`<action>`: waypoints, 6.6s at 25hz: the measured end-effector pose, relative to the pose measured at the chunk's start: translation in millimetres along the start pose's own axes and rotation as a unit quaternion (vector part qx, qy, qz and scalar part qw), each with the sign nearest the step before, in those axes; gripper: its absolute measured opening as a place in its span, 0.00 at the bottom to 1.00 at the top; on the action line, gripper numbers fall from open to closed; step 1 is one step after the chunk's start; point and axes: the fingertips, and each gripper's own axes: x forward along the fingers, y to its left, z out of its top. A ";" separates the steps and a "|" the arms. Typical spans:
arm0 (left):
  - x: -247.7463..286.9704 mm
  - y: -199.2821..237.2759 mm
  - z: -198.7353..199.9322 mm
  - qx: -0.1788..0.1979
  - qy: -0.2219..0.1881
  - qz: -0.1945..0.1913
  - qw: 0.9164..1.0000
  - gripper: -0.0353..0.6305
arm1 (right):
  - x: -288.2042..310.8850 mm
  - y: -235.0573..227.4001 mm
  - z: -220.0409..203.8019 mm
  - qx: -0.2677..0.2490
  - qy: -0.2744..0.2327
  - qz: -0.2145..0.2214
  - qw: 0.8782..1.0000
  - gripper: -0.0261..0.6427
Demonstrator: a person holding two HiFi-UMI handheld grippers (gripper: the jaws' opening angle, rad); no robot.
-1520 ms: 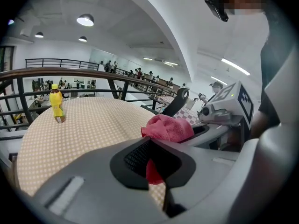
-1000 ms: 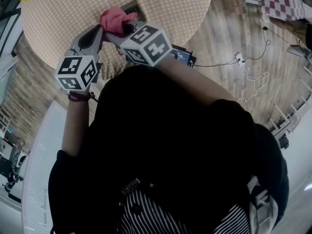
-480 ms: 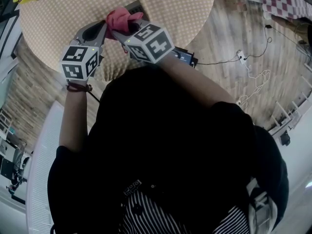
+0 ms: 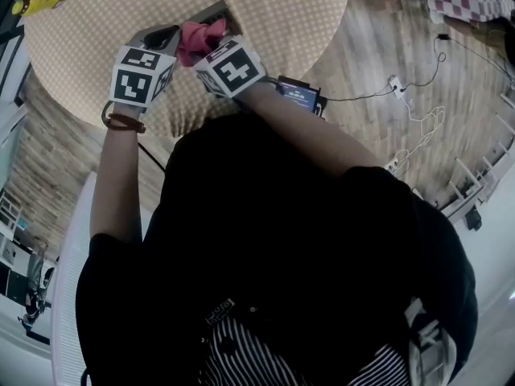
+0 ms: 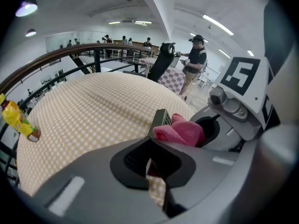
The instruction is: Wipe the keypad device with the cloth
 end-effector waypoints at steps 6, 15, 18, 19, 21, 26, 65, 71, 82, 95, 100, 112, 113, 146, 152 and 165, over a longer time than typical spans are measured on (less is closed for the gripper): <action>10.9 -0.9 -3.3 -0.033 0.001 0.006 0.999 0.06 | 9.7 -12.9 4.6 0.021 -0.022 -0.028 0.999 0.13; 16.2 -5.5 -0.6 -0.023 0.008 0.015 1.000 0.06 | 9.1 -24.3 -0.8 0.062 -0.022 -0.020 0.998 0.13; 17.2 -4.9 -1.2 -0.029 0.009 0.015 0.999 0.06 | 10.8 -25.6 -3.7 0.058 -0.020 -0.022 0.998 0.13; 17.9 -5.2 -1.0 -0.029 0.010 0.015 0.999 0.06 | 12.3 -26.7 -6.6 0.053 -0.020 -0.025 0.998 0.13; 19.1 -5.3 -0.1 -0.025 0.015 0.018 0.999 0.06 | 16.4 -27.8 -11.7 0.037 -0.020 -0.028 0.999 0.13; 20.5 -5.3 -1.8 -0.014 0.023 0.024 0.999 0.06 | 31.1 -30.4 -38.9 0.026 0.004 -0.028 0.999 0.13; 16.2 -2.0 -5.4 -0.019 0.024 0.019 0.999 0.06 | 31.6 -24.9 -42.1 0.094 0.028 -0.009 0.995 0.13; 16.3 -3.5 -4.4 -0.013 0.025 0.020 0.999 0.06 | 14.6 -14.4 3.4 0.060 -0.014 -0.001 0.998 0.13; 16.4 -2.9 -5.3 -0.025 0.017 0.017 0.999 0.06 | 32.7 -26.2 -40.8 0.079 0.019 -0.007 0.997 0.13; 15.2 -5.6 -6.2 -0.005 0.023 0.023 0.999 0.06 | 40.4 -29.1 -64.3 0.042 0.053 -0.028 0.997 0.13; 15.2 -4.0 -5.5 -0.006 0.021 0.020 1.000 0.06 | 22.2 -13.2 -7.9 0.010 -0.001 -0.009 1.000 0.13; 14.9 -4.5 -4.8 -0.010 0.017 0.024 1.000 0.06 | 37.7 -21.2 -49.1 0.016 0.032 -0.007 0.999 0.13; 15.0 -4.3 -4.9 -0.011 0.016 0.025 1.000 0.06 | 40.3 -22.9 -56.4 0.019 0.041 -0.008 0.999 0.13; -130.7 -145.8 61.7 -0.076 -0.221 0.117 0.965 0.06 | -188.4 40.6 -23.1 -0.122 -0.128 0.044 0.983 0.13; -98.1 -227.2 40.7 -0.065 -0.196 0.088 0.974 0.06 | -238.0 49.9 -54.8 -0.166 -0.162 0.035 0.972 0.13; -37.0 -380.3 -29.1 -0.157 -0.167 0.080 0.970 0.06 | -252.2 -16.1 -213.8 -0.118 -0.126 0.063 0.983 0.13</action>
